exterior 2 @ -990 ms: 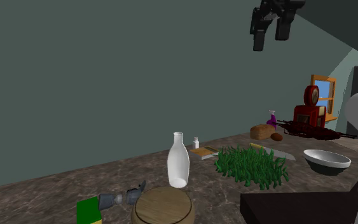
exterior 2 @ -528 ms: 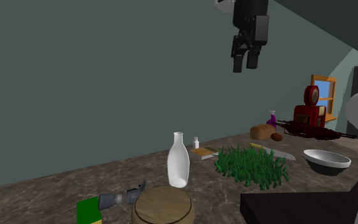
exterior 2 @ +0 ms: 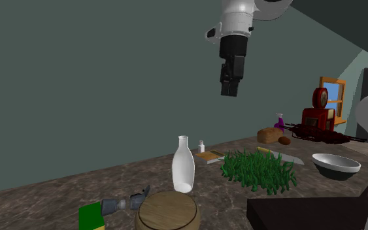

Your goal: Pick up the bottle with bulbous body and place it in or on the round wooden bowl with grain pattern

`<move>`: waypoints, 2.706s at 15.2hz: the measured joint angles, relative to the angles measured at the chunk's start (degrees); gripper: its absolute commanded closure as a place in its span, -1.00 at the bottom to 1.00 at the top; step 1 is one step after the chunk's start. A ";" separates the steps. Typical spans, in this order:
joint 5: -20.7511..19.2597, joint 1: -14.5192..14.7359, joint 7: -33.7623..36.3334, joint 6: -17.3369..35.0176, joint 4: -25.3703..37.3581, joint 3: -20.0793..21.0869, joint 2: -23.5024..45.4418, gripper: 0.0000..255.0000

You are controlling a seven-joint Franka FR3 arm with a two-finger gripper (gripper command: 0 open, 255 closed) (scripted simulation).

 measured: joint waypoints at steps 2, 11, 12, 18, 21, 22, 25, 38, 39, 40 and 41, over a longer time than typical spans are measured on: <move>-0.22 -0.06 -2.08 3.40 -0.13 -2.43 2.85 -1.00; 4.90 1.49 -14.60 16.21 5.26 -13.99 19.97 -1.00; 6.68 1.88 -16.79 17.41 6.89 -15.49 22.94 -1.00; 19.09 1.59 -28.84 22.14 14.08 -19.90 37.83 -1.00; 26.59 -1.35 -35.79 22.68 19.25 -19.90 46.04 -1.00; 28.97 -2.53 -37.61 22.83 21.18 -19.37 48.85 -1.00; 33.14 -5.21 -41.00 23.20 24.37 -18.06 53.81 -1.00; 37.16 -6.95 -43.60 26.83 24.31 -15.89 58.31 -1.00; 37.16 -6.95 -43.60 26.83 24.30 -15.89 58.31 1.00; 37.15 -6.95 -43.60 26.83 24.31 -15.89 58.31 1.00; 37.16 -6.95 -43.60 26.83 24.31 -15.89 58.30 1.00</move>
